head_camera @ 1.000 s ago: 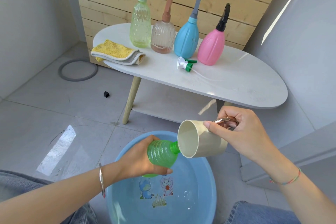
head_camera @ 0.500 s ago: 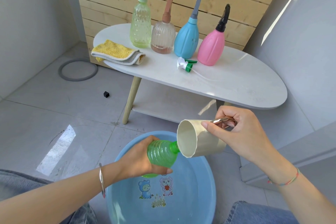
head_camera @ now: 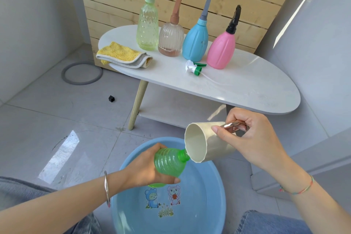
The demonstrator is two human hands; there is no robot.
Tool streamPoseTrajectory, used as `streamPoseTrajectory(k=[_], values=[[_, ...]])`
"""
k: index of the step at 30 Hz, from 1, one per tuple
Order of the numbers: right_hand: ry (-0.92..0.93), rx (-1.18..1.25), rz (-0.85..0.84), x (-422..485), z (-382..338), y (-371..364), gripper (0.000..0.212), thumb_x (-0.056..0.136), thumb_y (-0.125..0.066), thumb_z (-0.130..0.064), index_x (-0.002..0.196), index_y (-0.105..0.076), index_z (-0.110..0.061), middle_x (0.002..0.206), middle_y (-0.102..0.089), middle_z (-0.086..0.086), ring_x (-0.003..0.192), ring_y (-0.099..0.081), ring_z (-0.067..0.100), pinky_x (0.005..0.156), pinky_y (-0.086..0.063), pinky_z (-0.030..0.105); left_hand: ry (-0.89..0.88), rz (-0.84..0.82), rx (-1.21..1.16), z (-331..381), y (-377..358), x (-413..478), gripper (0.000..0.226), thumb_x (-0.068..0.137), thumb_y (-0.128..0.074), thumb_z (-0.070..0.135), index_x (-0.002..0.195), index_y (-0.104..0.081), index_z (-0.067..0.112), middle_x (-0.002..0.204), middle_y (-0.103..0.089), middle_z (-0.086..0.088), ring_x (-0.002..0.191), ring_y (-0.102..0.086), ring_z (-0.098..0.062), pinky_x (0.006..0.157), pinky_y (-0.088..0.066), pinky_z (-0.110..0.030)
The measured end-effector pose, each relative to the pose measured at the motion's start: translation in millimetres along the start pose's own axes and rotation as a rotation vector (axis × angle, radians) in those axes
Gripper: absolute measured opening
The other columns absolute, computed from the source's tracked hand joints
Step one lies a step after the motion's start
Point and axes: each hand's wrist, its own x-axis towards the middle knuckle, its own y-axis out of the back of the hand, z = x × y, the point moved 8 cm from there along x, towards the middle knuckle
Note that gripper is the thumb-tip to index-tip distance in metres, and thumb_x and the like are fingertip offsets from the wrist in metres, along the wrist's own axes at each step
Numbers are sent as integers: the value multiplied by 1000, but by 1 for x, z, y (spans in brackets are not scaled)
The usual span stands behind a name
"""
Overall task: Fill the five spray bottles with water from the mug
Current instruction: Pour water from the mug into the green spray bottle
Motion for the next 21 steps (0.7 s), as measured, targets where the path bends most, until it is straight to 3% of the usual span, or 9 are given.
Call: streamPoseTrajectory(k=[4,10,13,21], values=[[17,-7,-2,0,-2,-1,35,71,-70,-33,59,-47,-10,59,-45,0,55,-34,10,54,-28,18,10,-3,-13,-2,0,0,69,57,-94,40,110,-53,27,100,-64,8,89,-63,-4,75,-50,-15],[61,-6,-17,-1,-6,-3,33,72,-72,-29,59,-48,-10,61,-49,-1,58,-38,8,55,-29,15,29,-8,-34,-4,-2,1,69,57,-94,39,110,-52,26,100,-64,7,89,-63,-5,78,-52,-19],[114,-27,-22,-1,-11,-5,32,73,-72,-25,58,-47,-13,62,-49,-4,59,-40,5,58,-30,11,29,-17,-33,-3,-3,0,68,58,-94,39,110,-52,27,100,-64,8,88,-62,-2,73,-49,-14],[205,-86,-21,-2,-16,-7,34,76,-65,-37,61,-47,-14,66,-47,-2,63,-37,8,60,-28,13,41,-23,-68,-2,-3,0,67,60,-93,35,112,-52,25,101,-63,7,87,-61,-3,68,-44,-9]])
